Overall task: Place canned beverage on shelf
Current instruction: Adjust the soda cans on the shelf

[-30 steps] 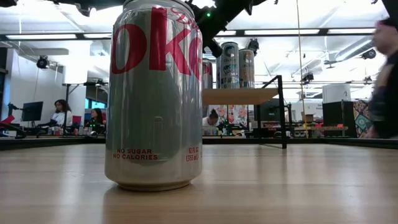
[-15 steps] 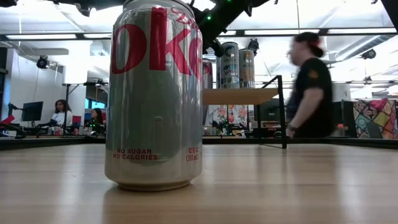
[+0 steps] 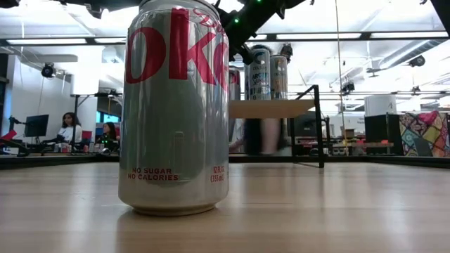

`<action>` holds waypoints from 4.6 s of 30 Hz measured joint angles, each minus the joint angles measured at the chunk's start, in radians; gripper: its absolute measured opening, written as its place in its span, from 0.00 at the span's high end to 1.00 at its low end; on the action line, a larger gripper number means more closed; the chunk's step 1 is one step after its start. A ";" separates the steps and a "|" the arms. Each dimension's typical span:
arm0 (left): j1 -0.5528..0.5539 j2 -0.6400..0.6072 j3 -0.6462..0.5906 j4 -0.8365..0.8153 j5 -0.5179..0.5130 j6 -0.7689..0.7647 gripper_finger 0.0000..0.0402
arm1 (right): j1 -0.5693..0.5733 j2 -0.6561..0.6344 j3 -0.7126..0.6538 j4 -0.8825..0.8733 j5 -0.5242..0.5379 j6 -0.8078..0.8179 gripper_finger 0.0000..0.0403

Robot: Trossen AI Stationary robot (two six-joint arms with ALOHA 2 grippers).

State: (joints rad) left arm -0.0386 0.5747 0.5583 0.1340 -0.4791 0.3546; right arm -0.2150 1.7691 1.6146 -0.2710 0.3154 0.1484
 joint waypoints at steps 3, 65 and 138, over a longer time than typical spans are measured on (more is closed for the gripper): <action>0.000 0.000 0.000 0.000 0.000 0.000 1.00 | 0.006 -0.004 0.000 -0.001 0.000 -0.010 0.98; -0.296 0.538 0.415 0.085 -0.016 -0.169 1.00 | 0.475 -0.474 0.011 -0.861 0.038 0.365 0.98; -0.002 0.536 0.440 -0.119 0.026 -0.005 1.00 | -0.364 -0.497 -0.300 -0.130 -0.558 -0.459 0.98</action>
State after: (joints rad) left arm -0.0410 1.1107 0.9981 0.0151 -0.4530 0.3497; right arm -0.5793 1.2720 1.3144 -0.4011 -0.2428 -0.3108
